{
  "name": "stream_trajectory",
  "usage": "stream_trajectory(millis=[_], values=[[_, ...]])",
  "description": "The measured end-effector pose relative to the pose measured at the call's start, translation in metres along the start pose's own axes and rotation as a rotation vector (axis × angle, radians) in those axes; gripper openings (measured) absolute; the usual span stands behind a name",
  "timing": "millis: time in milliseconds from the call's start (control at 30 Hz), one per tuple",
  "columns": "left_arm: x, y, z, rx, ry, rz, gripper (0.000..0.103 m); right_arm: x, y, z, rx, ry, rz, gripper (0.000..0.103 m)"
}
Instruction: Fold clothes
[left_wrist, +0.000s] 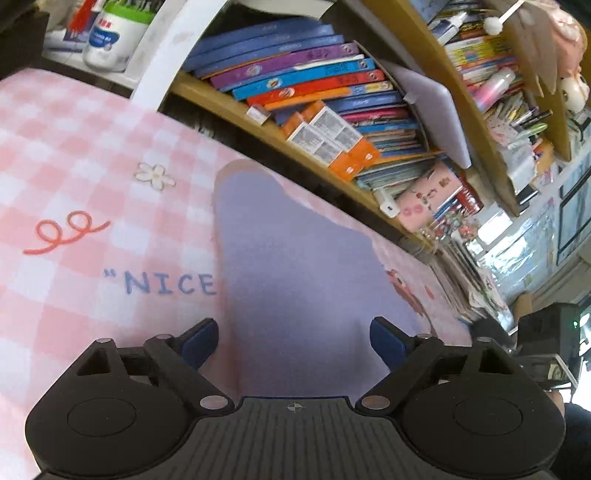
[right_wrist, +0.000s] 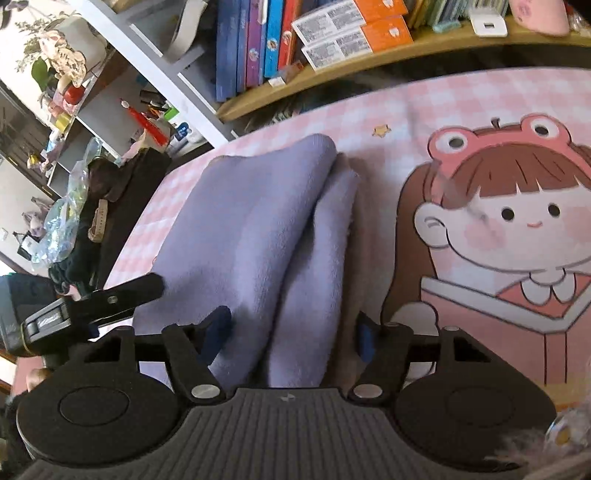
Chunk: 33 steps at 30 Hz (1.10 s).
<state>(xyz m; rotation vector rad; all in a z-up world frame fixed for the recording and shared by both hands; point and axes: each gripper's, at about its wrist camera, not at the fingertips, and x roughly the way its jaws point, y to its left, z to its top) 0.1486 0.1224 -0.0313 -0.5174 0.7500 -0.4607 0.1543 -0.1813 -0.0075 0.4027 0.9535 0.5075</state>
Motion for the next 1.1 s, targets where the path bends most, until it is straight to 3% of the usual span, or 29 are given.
stream_trajectory(millis=[33, 200, 367, 733, 900, 967, 1000, 1100], values=[[0.002, -0.001, 0.000, 0.006, 0.002, 0.005, 0.080, 0.001, 0.000, 0.000, -0.001, -0.009, 0.000, 0.060], [0.006, -0.013, -0.001, 0.056, -0.005, 0.037, 0.068, 0.003, -0.003, 0.002, -0.015, -0.046, 0.020, 0.037], [-0.004, -0.042, -0.013, 0.136, -0.018, 0.017, 0.064, -0.022, 0.023, -0.014, -0.254, -0.168, -0.058, 0.030], [-0.013, -0.075, -0.047, 0.127, 0.085, -0.145, 0.064, -0.083, -0.011, -0.050, -0.184, -0.076, -0.055, 0.031], [-0.003, -0.063, -0.046, 0.078, 0.116, -0.093, 0.068, -0.082, -0.030, -0.051, -0.094, -0.041, -0.025, 0.044], [-0.002, -0.059, -0.045, 0.072, 0.106, -0.067, 0.080, -0.079, -0.034, -0.048, -0.069, -0.031, -0.009, 0.052], [-0.001, -0.056, -0.045, 0.060, 0.100, -0.060, 0.081, -0.077, -0.037, -0.047, -0.056, -0.026, -0.002, 0.057], [0.002, -0.048, -0.045, 0.001, 0.093, -0.073, 0.080, -0.071, -0.044, -0.043, -0.017, -0.011, 0.021, 0.059]])
